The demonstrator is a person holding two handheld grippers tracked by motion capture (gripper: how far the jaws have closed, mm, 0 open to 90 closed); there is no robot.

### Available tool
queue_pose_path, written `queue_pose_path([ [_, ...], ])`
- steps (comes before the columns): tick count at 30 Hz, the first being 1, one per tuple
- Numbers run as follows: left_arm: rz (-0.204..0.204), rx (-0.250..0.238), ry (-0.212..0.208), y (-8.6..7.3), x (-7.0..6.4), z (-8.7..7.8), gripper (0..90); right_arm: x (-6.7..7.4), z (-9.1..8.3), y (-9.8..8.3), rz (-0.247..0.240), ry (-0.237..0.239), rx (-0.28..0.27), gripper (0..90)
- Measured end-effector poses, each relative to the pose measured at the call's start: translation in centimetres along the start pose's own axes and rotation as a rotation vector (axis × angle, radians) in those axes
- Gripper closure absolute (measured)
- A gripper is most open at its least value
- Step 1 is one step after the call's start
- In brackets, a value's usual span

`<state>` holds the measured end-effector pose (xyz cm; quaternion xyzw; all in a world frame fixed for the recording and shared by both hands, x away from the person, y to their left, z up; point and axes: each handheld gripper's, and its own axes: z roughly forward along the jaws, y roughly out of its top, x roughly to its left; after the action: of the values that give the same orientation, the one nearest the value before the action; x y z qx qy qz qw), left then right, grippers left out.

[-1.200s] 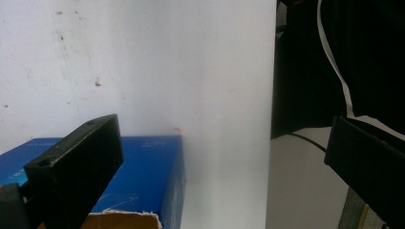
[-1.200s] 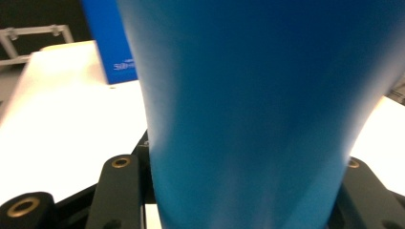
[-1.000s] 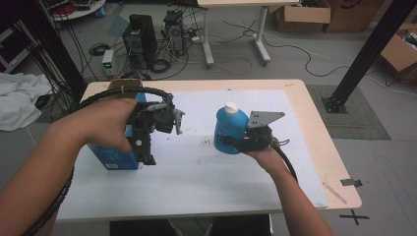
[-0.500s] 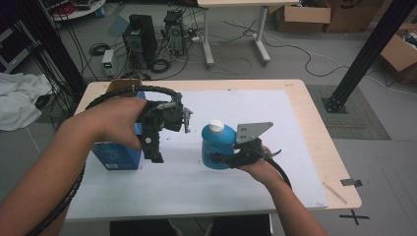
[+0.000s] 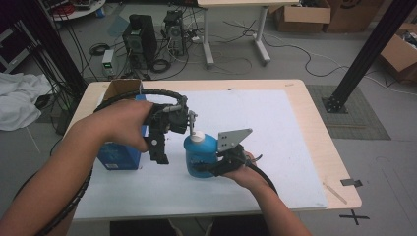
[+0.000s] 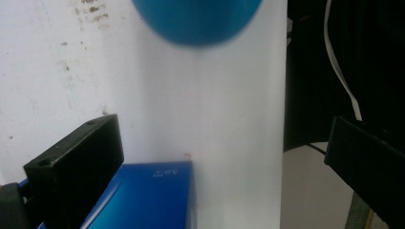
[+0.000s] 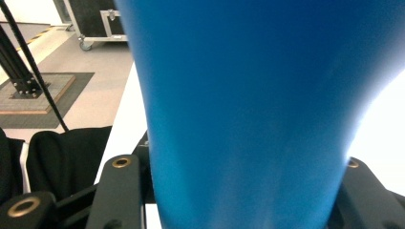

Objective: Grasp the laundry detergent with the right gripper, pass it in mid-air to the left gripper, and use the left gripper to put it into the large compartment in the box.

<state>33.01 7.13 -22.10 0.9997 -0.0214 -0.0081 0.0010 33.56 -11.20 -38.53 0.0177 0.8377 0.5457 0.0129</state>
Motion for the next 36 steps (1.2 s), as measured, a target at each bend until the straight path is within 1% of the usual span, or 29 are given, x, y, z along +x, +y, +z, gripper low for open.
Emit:
queue_pose_path([
  [4,0.0,-0.003,-0.004,0.1,-0.1,0.3,0.0,0.3,1.2,0.4,-0.017,0.019,0.004,47.0],
  [6,-0.008,-0.016,-0.003,0.1,-0.2,0.4,0.1,0.4,1.8,0.7,-0.022,0.029,0.005,47.0],
  [9,-0.002,-0.012,-0.004,0.1,-0.2,0.5,0.1,0.6,2.7,1.2,-0.032,0.048,0.002,47.0],
  [14,-0.004,-0.022,-0.005,0.1,-0.3,0.8,0.1,0.8,4.3,2.0,-0.05,0.067,-0.004,47.0],
  [16,-0.006,-0.016,-0.012,0.0,-0.4,1.0,0.0,0.9,4.8,2.2,-0.051,0.073,-0.003,46.9],
  [18,-0.009,-0.013,-0.009,0.0,-0.4,1.1,0.1,0.9,5.2,2.5,-0.048,0.077,-0.006,46.9],
  [22,-0.017,-0.013,-0.007,-0.3,-0.5,1.4,0.0,0.9,5.9,3.0,-0.047,0.089,-0.006,46.9],
  [23,-0.021,-0.012,-0.004,-0.3,-0.6,1.4,0.1,0.8,6.0,3.1,-0.066,0.086,-0.012,46.8],
  [27,-0.026,-0.004,0.001,-0.5,-0.6,1.6,0.1,1.0,6.5,3.4,-0.06,0.094,-0.009,46.9],
  [28,-0.026,-0.002,0.007,-0.6,-0.6,1.7,0.2,1.0,6.6,3.5,-0.067,0.094,-0.007,46.9],
  [30,-0.027,0.008,0.017,-0.6,-0.7,1.8,0.2,1.0,6.7,3.6,-0.063,0.096,-0.009,46.8],
  [31,-0.02,0.014,0.023,-0.5,-0.8,1.8,0.3,1.0,6.7,3.6,-0.063,0.095,-0.007,46.8],
  [36,-0.02,0.013,0.022,-0.4,-0.9,2.0,2.8,0.9,6.7,3.5,-0.056,0.089,-0.007,46.8],
])
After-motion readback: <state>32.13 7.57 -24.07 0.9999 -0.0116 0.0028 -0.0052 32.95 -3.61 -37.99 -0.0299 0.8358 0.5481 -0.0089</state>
